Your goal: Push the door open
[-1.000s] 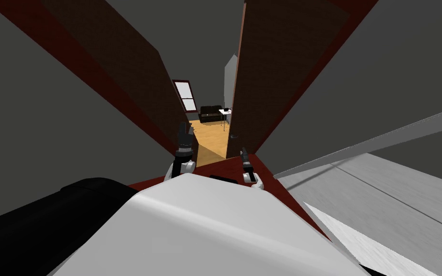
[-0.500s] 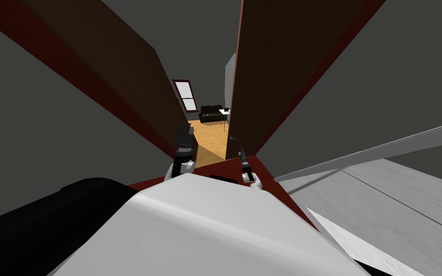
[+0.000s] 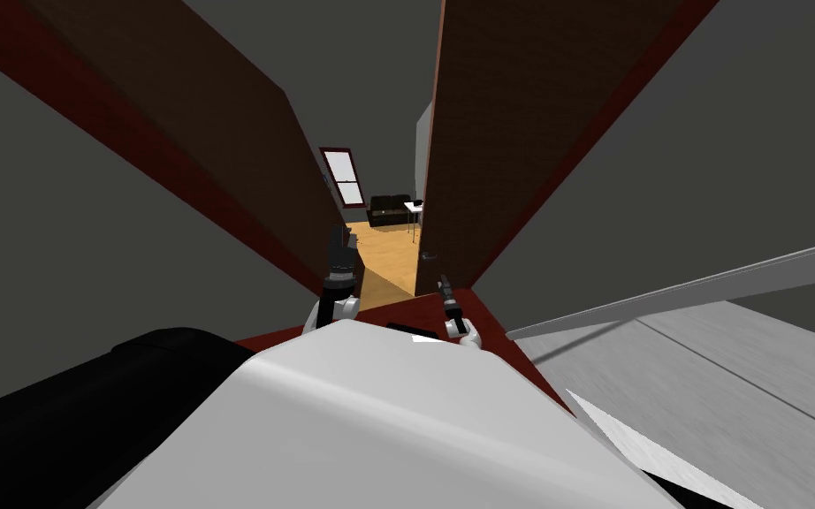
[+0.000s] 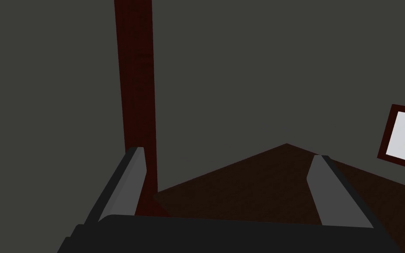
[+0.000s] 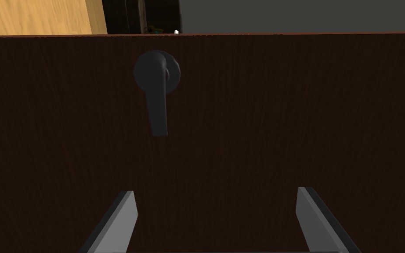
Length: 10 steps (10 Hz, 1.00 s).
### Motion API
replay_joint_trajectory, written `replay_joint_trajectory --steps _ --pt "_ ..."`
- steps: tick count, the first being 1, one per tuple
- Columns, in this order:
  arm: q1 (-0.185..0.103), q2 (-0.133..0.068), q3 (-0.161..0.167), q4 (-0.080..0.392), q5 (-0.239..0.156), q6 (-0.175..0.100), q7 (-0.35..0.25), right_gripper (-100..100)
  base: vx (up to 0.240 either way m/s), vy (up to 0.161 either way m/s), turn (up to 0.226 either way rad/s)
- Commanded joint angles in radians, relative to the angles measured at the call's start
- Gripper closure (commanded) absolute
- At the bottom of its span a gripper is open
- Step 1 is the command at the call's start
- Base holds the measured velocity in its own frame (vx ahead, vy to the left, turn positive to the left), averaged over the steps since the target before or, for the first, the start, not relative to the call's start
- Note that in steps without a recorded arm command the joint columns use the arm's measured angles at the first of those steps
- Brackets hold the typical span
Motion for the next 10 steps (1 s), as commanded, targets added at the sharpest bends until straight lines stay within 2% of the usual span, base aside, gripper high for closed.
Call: replay_joint_trajectory --steps 1,10 --pt "-0.013 0.003 0.002 0.031 0.007 -0.004 -0.006 -100 0.054 -0.043 0.023" --pt "-0.09 0.022 0.012 0.212 0.043 -0.03 -0.035 -100 0.078 -0.052 0.028"
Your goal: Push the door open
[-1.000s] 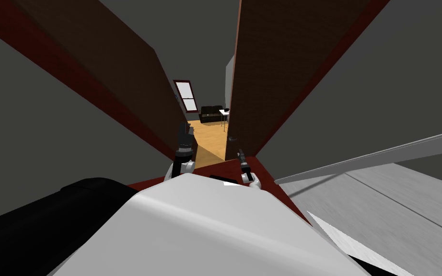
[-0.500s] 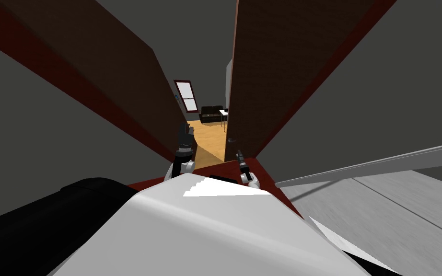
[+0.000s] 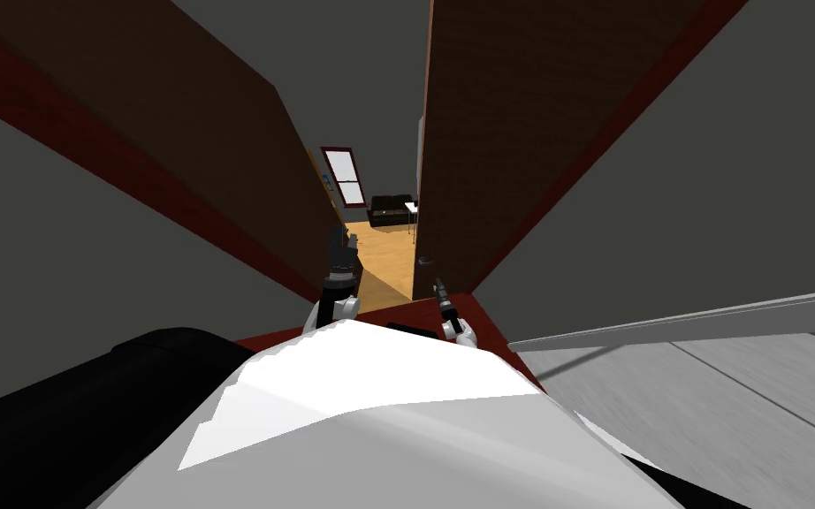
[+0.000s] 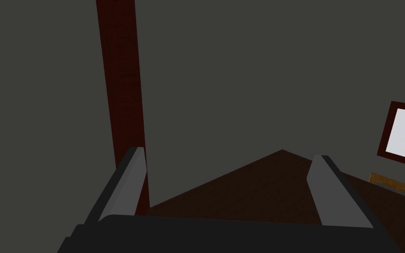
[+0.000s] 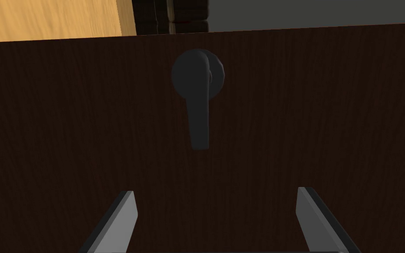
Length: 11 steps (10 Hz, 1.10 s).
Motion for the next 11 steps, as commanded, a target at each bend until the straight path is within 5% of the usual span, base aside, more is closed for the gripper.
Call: replay_joint_trajectory --steps 1,2,5,11 --pt "-0.014 0.005 0.003 0.03 0.008 -0.001 -0.008 -100 0.079 -0.057 0.03" --pt "-0.027 0.01 0.005 0.061 0.014 -0.005 -0.013 -100 0.102 -0.056 0.038" --pt "-0.023 0.003 0.003 0.053 0.011 0.0 -0.01 -100 0.067 -0.015 0.019" --pt "-0.028 0.007 -0.008 0.061 0.0 0.004 0.007 -100 0.199 0.073 0.029"
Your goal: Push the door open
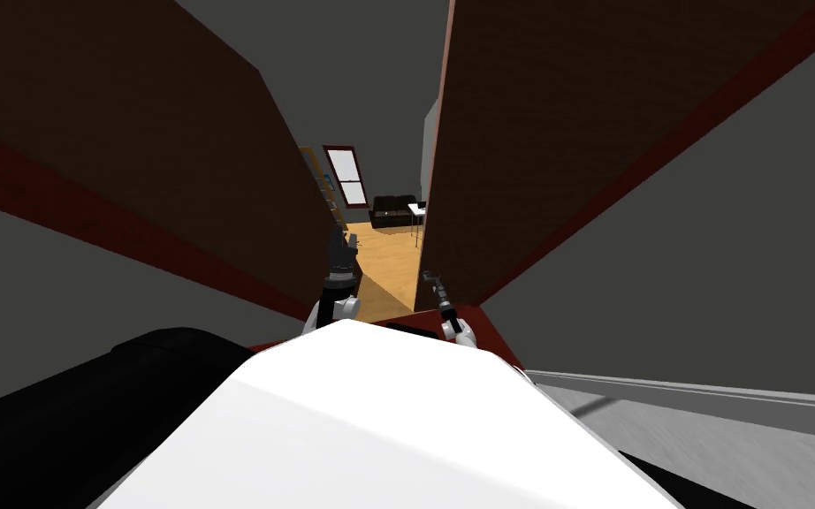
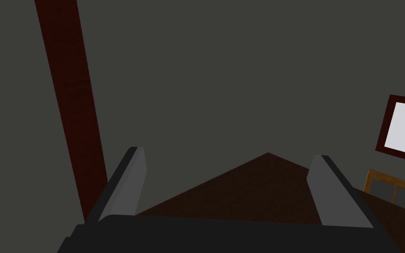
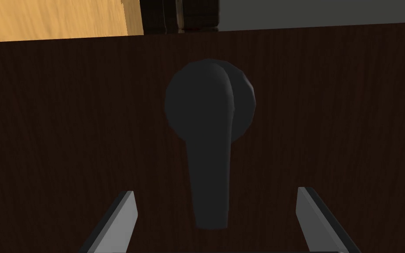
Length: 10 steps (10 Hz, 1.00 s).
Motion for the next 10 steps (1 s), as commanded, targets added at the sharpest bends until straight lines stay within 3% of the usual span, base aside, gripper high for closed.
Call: replay_joint_trajectory --steps 1,3,4,9,10 --pt "-0.001 0.008 -0.004 0.002 -0.004 0.002 0.006 -100 0.198 0.04 0.041" --pt "-0.001 0.01 -0.004 0.002 -0.004 0.001 0.006 -100 0.146 0.04 0.017" --pt "-0.001 0.01 -0.004 0.002 -0.004 0.001 0.006 100 -0.012 -0.005 -0.003" --pt "-0.001 0.01 -0.004 0.002 -0.004 0.001 0.006 100 -0.017 -0.006 0.0" --pt "0.001 0.001 -0.016 0.004 -0.013 0.005 0.014 100 0.092 0.053 -0.034"
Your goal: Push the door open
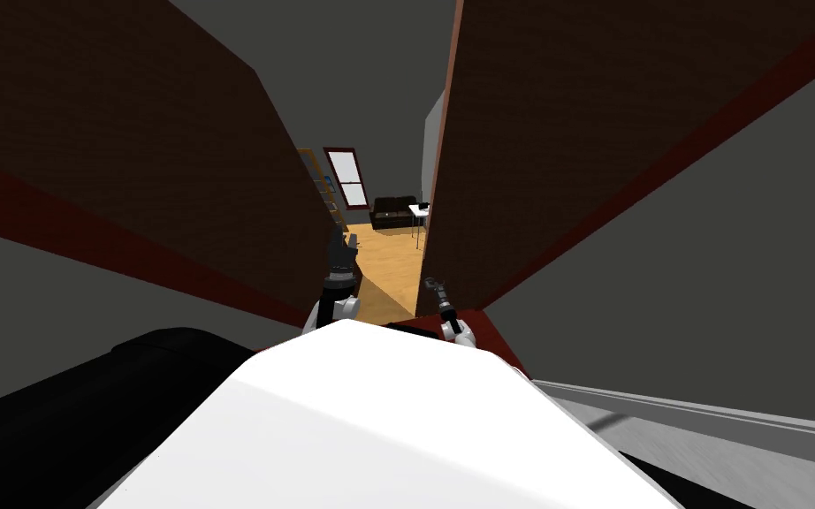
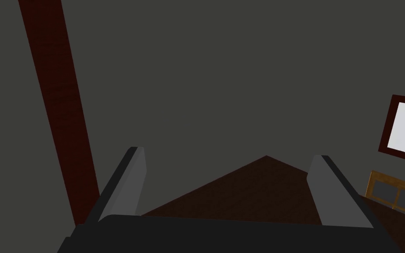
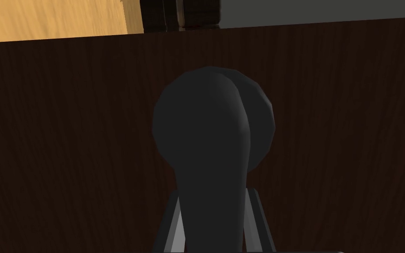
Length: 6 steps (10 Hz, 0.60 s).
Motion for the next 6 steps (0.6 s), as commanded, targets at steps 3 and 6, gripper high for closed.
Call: replay_joint_trajectory --steps 3,6 --pt "-0.004 -0.016 -0.028 -0.003 -0.019 0.002 0.015 100 0.164 0.086 -0.029" --pt "-0.003 -0.024 -0.048 -0.003 -0.033 0.004 0.026 100 0.091 0.051 -0.024"
